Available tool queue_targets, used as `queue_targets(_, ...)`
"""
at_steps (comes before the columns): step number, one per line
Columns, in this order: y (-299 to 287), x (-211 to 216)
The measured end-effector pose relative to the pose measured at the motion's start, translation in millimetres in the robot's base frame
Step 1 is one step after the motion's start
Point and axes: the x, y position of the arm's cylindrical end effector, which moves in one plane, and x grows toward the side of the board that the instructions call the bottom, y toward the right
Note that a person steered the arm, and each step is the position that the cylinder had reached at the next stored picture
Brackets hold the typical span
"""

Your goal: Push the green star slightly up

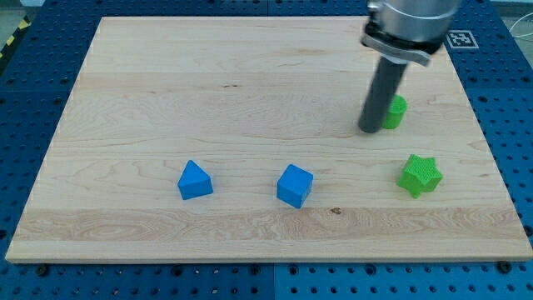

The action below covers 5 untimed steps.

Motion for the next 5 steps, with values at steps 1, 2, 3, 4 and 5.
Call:
queue_targets(1,12,11)
queue_targets(2,62,39)
queue_targets(3,114,50)
queue_targets(4,157,71)
queue_targets(5,156,124)
